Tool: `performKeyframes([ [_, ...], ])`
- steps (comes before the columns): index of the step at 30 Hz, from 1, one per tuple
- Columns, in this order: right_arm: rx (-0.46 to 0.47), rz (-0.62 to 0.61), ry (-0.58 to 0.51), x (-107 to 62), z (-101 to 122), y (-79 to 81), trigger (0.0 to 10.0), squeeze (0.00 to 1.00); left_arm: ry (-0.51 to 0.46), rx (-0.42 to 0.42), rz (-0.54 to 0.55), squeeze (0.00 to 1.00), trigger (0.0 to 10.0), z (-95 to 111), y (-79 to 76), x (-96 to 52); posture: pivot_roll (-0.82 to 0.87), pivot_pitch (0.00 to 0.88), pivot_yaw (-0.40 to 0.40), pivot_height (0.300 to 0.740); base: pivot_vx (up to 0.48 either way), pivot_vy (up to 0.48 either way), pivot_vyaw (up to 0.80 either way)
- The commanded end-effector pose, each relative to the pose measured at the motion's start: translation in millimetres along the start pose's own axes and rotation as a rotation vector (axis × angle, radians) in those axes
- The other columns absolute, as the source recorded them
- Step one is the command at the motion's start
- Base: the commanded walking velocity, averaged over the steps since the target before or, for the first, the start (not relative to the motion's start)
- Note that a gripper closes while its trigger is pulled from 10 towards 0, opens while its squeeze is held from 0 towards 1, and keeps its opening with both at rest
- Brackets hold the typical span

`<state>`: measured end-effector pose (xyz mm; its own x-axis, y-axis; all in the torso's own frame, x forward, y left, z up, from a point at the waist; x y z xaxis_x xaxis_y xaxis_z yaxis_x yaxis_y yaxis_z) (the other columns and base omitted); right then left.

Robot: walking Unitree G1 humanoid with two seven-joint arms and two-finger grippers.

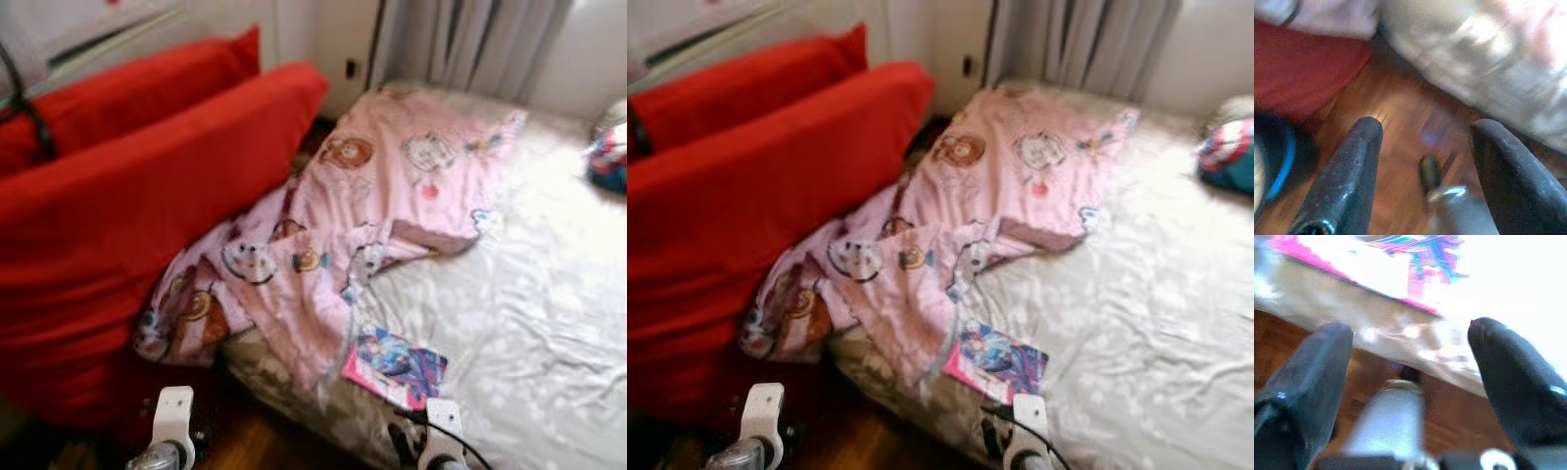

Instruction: Clean up the room

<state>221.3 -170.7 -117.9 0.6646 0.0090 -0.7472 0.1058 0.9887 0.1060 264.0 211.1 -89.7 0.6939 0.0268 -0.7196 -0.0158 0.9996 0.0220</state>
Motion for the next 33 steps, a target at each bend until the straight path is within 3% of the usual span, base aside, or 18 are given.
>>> performKeyframes([
  [1,0.001,0.009,-0.015,1.5,6.0,2.5,10.0,0.00,0.037,-0.003,0.017,0.00,10.0,-14.4,6.3,-3.3,0.01,0.069,-0.020,0.740,0.000,0.000,0.00],
  [6,-0.012,0.059,-0.110,6.9,38.9,14.8,10.0,0.00,-0.018,-0.065,0.013,0.00,10.0,-6.8,3.1,-2.6,0.00,0.024,-0.020,0.740,0.000,0.000,0.00],
  [13,-0.041,0.115,-0.194,9.3,68.3,28.1,10.0,0.00,-0.078,-0.152,0.015,0.00,10.0,3.2,2.3,-2.0,0.00,0.000,-0.018,0.740,0.000,0.000,0.00],
  [16,-0.035,0.153,-0.278,8.6,92.8,36.7,10.0,0.00,-0.122,-0.213,0.024,0.00,10.0,10.3,4.2,-2.2,0.01,0.000,-0.005,0.740,0.000,0.000,0.00],
  [22,-0.030,0.191,-0.365,5.2,110.8,47.6,10.0,0.00,-0.155,-0.236,0.029,0.00,10.0,14.7,7.5,-3.1,0.01,0.000,0.018,0.740,0.000,0.000,0.00],
  [25,-0.017,0.189,-0.398,3.8,117.0,47.9,10.0,0.00,-0.163,-0.228,0.027,0.00,10.0,15.5,8.0,-3.5,0.01,0.000,0.020,0.740,0.000,0.000,0.00],
  [33,0.007,0.143,-0.483,-2.0,129.1,27.9,10.0,0.00,-0.169,-0.192,0.032,0.00,10.0,7.5,3.3,-5.6,0.04,0.000,-0.027,0.740,0.000,0.000,0.00],
])
Point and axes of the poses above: a point about 5 cm out from each wrist's last joint towards the gripper, its own x axis pointing out of the wrist towards the gripper, its own z axis along the axis of the wrist's last joint, y = z × x, the point moved 5 cm from there along x, pointing out of the wrist towards the gripper, and after that the axes turned 2 degrees about x, right-handed, at the moved point
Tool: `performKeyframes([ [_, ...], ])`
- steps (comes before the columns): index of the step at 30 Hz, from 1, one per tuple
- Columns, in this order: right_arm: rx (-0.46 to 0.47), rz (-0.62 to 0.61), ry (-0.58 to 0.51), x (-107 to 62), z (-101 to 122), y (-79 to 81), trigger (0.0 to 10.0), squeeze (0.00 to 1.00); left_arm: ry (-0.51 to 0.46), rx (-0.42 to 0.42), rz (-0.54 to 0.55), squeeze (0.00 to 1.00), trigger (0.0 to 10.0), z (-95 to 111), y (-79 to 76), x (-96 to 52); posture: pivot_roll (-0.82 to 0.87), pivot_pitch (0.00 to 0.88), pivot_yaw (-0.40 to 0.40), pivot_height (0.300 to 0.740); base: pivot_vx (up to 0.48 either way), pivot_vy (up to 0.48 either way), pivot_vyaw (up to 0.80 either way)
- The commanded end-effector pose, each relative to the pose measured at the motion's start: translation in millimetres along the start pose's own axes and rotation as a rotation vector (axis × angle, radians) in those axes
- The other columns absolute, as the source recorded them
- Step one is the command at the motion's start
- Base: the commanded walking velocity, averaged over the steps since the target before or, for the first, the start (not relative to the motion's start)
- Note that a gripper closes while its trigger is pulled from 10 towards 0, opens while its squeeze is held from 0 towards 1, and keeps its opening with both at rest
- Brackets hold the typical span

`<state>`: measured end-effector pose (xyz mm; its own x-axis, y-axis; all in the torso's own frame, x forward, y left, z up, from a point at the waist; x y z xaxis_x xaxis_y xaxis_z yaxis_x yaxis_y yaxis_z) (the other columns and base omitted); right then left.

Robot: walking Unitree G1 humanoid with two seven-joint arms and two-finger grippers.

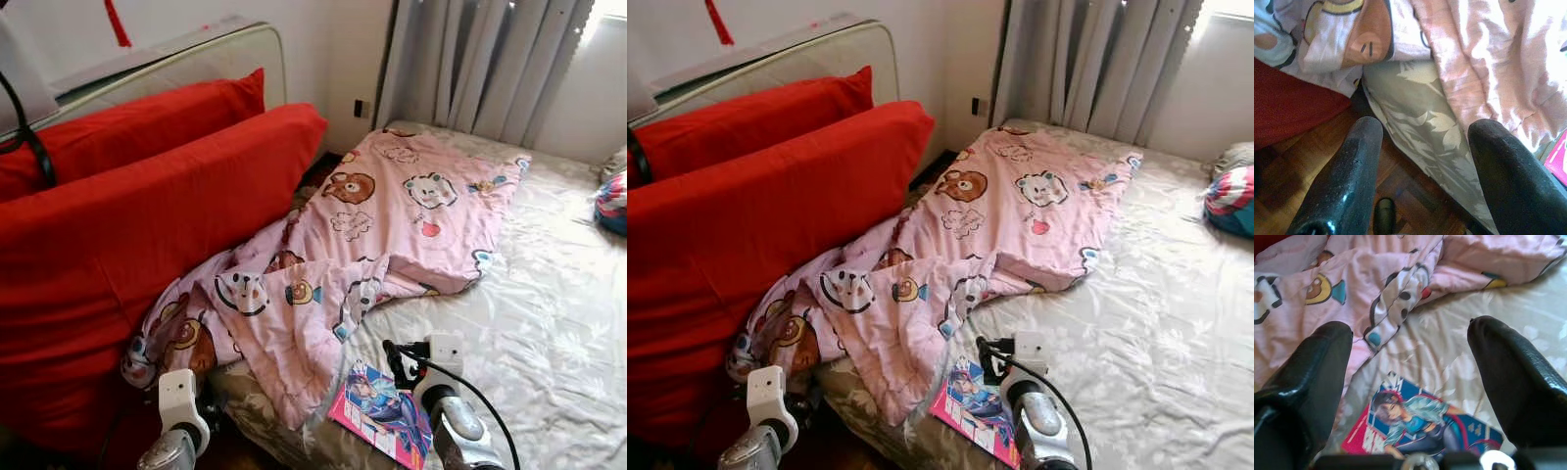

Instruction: Clean up the room

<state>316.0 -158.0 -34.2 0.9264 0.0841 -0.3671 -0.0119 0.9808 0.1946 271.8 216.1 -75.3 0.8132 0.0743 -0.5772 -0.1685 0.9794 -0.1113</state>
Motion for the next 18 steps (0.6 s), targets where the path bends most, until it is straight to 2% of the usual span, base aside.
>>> performKeyframes([
  [1,-0.013,-0.009,-0.049,-0.2,10.1,-6.4,10.0,0.00,-0.070,0.031,-0.009,0.00,10.0,18.5,-0.3,3.1,0.04,0.000,-0.032,0.740,0.000,0.000,0.00],
  [2,-0.025,-0.017,-0.070,-1.7,13.8,-11.9,10.0,0.00,-0.236,0.073,-0.040,0.00,10.0,61.5,-7.0,6.5,0.03,0.000,-0.048,0.740,0.000,0.000,0.00],
  [3,-0.035,-0.023,-0.092,-1.5,19.3,-15.0,10.0,0.00,-0.349,0.116,-0.069,0.00,10.0,86.5,-16.2,4.3,0.03,0.000,-0.048,0.740,0.000,0.000,0.00],
  [6,-0.032,-0.037,-0.111,-2.9,23.1,-21.4,10.0,0.00,-0.391,0.120,-0.058,0.00,10.0,90.5,-16.8,1.3,0.04,0.000,-0.064,0.740,0.000,0.000,0.00],
  [8,-0.039,-0.022,-0.131,-3.1,26.7,-20.0,10.0,0.00,-0.418,0.151,-0.068,0.00,10.0,94.3,-18.9,-0.8,0.04,0.000,-0.067,0.740,0.000,0.000,0.00],
  [13,-0.070,0.017,-0.152,-3.9,28.1,-11.3,10.0,0.00,-0.517,0.166,-0.112,0.00,10.0,108.8,-27.5,-8.7,0.03,0.000,-0.051,0.740,0.000,0.000,0.00],
  [18,-0.037,0.004,-0.152,-8.5,20.3,-11.4,10.0,0.00,-0.534,0.189,-0.153,0.00,10.0,105.3,-39.3,-13.6,0.06,0.000,-0.056,0.740,0.000,0.000,0.00],
])
Point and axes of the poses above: a point about 5 cm out from each wrist's last joint towards the gripper, its own x axis pointing out of the wrist towards the gripper, its own z axis along the axis of the wrist's last joint, y = z × x, the point moved 5 cm from there along x, pointing out of the wrist towards the gripper, and after that the axes turned 2 degrees about x, right-handed, at the moved point
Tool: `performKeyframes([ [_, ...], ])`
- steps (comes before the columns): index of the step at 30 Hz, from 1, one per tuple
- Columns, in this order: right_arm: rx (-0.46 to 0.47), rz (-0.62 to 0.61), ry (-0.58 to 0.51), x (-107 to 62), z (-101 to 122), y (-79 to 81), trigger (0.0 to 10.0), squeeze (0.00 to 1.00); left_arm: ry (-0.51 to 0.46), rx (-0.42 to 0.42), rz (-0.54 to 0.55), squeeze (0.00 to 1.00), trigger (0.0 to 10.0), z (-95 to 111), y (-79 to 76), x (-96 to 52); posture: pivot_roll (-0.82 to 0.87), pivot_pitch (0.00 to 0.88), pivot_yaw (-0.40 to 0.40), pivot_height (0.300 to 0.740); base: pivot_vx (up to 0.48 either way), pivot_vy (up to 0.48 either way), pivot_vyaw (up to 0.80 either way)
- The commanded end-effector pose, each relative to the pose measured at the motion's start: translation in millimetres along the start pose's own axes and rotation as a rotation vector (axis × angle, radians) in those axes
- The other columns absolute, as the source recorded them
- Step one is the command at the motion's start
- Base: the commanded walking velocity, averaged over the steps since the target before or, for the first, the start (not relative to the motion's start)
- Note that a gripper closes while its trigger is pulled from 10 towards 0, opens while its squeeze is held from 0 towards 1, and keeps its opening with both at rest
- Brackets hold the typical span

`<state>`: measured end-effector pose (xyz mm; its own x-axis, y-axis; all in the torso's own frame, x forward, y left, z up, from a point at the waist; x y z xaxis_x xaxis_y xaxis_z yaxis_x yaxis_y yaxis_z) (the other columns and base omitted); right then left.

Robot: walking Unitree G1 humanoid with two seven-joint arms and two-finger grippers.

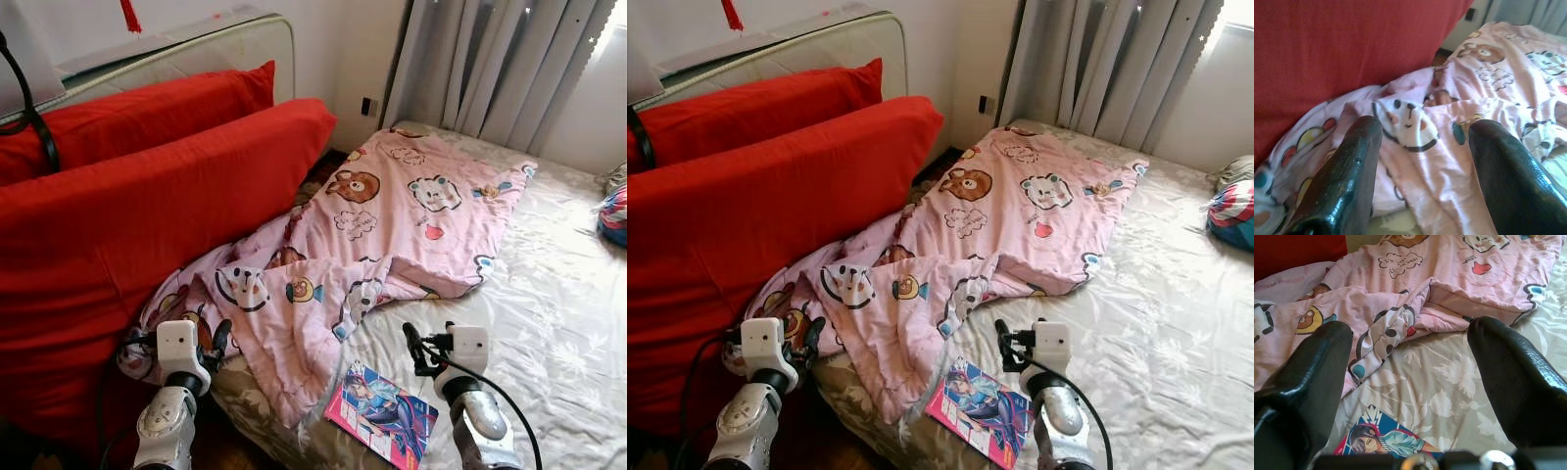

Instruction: Clean up the room

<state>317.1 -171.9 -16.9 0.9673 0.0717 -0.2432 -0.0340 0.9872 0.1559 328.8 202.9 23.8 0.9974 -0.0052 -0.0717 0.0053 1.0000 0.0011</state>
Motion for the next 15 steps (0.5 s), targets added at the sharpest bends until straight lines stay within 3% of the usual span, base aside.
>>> performKeyframes([
  [1,0.000,0.001,-0.023,-2.1,1.8,0.1,10.0,0.00,-0.003,0.025,-0.037,0.00,10.0,-1.8,-7.9,-3.8,0.06,0.000,-0.060,0.740,0.000,0.000,0.00],
  [9,0.009,-0.031,-0.079,4.0,17.4,-2.6,10.0,0.00,-0.012,-0.009,0.057,0.00,10.0,1.5,13.4,-7.5,0.03,0.000,-0.042,0.740,0.000,0.000,0.00],
  [15,-0.019,-0.025,-0.061,2.3,14.2,-4.7,10.0,0.00,-0.019,0.007,0.025,0.00,10.0,7.4,10.0,-2.9,0.03,0.000,-0.035,0.740,0.000,0.000,0.00],
])
Point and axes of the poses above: a point about 5 cm out from each wrist's last joint towards the gripper, its own x axis pointing out of the wrist towards the gripper, its own z axis along the axis of the wrist's last joint, y = z × x, the point moved 5 cm from there along x, pointing out of the wrist towards the gripper, and after that the axes turned 2 degrees about x, right-handed, at the moved point
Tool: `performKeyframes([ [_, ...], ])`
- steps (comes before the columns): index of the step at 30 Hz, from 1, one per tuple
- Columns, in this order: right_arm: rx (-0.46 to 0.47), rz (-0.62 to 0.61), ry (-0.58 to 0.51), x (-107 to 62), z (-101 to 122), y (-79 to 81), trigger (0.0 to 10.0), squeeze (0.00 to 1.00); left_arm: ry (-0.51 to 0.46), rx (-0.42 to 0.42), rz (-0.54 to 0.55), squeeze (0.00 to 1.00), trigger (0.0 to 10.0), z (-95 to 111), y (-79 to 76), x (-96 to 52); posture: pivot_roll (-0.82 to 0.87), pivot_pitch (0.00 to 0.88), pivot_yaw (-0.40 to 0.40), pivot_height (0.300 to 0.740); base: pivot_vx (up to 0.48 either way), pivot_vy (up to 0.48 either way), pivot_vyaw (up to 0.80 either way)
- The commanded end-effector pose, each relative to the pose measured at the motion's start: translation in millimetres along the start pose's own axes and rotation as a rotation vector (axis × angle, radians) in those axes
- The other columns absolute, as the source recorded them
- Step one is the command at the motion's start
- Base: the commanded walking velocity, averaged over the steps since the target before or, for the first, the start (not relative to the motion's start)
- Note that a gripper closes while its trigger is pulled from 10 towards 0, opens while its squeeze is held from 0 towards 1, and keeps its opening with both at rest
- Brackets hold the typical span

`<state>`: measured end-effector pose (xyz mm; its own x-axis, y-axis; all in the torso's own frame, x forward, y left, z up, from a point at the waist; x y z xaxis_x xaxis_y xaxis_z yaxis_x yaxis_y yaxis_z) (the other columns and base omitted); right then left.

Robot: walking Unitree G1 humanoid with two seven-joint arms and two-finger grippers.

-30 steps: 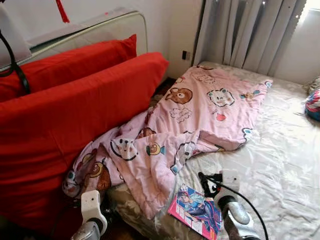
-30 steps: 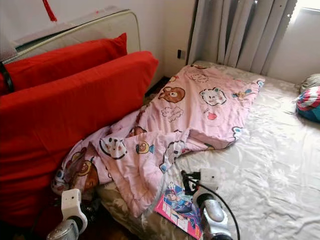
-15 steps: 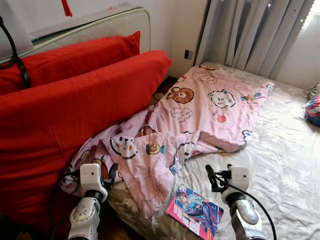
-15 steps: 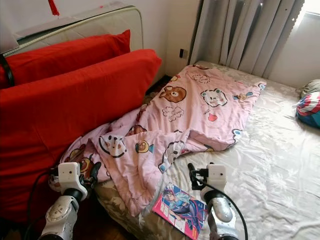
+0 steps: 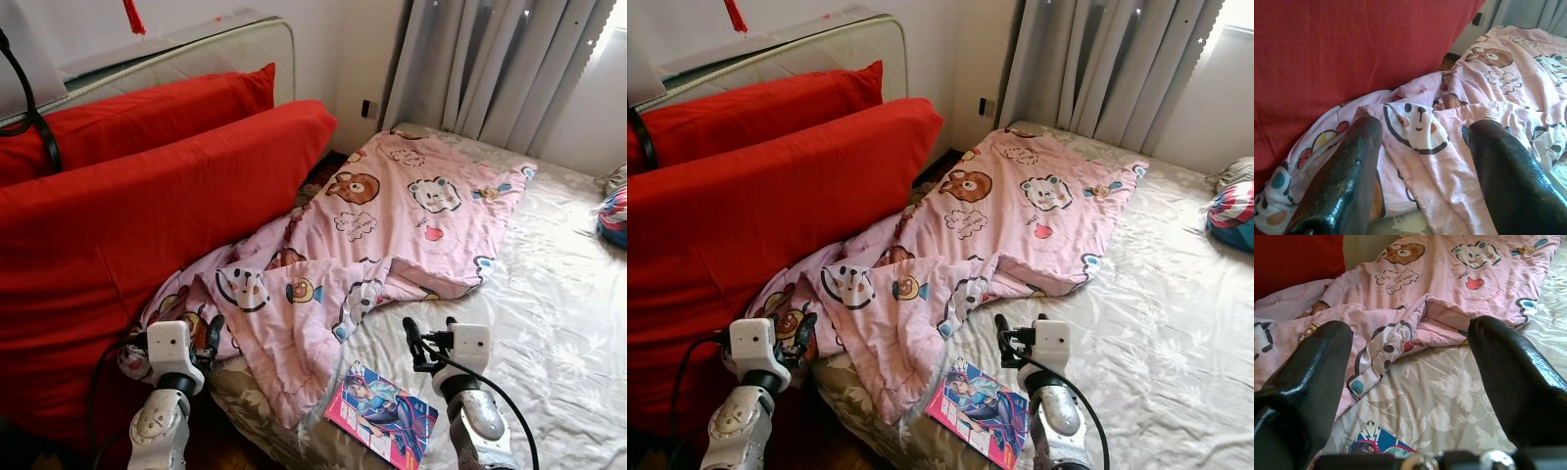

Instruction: Clean up the room

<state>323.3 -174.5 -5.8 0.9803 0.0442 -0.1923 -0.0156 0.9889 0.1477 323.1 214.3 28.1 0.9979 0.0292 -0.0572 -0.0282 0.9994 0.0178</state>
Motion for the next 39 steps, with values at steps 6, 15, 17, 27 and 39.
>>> performKeyframes([
  [6,-0.021,-0.008,0.030,-0.2,-3.8,-1.5,10.0,0.00,-0.017,-0.012,0.005,0.00,10.0,8.9,1.7,5.3,0.03,0.000,-0.029,0.716,0.000,0.000,0.00],
  [15,-0.014,0.022,0.011,3.0,1.0,5.6,10.0,0.00,-0.012,-0.012,0.022,0.00,10.0,10.5,8.4,5.1,0.04,0.000,-0.030,0.711,0.000,0.000,0.00],
  [17,-0.020,0.029,0.028,4.8,0.2,6.6,10.0,0.00,-0.006,-0.011,0.017,0.00,10.0,10.9,7.3,7.0,0.05,0.000,-0.032,0.711,0.000,0.000,0.00],
  [27,-0.041,0.065,0.026,2.1,0.8,2.6,10.0,0.00,0.001,-0.043,0.023,0.00,10.0,6.5,0.8,5.3,0.01,0.000,-0.046,0.691,0.000,0.000,0.00],
  [39,-0.056,0.095,0.082,7.3,-3.8,11.2,10.0,0.00,-0.010,-0.019,0.003,0.00,10.0,8.4,-4.7,-0.7,0.12,0.000,-0.067,0.691,0.000,0.000,0.00],
])
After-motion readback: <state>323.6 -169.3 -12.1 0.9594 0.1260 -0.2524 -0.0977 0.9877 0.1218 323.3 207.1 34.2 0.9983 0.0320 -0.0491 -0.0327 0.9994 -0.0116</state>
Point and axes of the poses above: a point about 5 cm out from each wrist's last joint towards the gripper, its own x axis pointing out of the wrist towards the gripper, its own z axis along the axis of the wrist's last joint, y = z × x, the point moved 5 cm from there along x, pointing out of the wrist towards the gripper, and after that the axes turned 2 degrees about x, right-handed, at the moved point
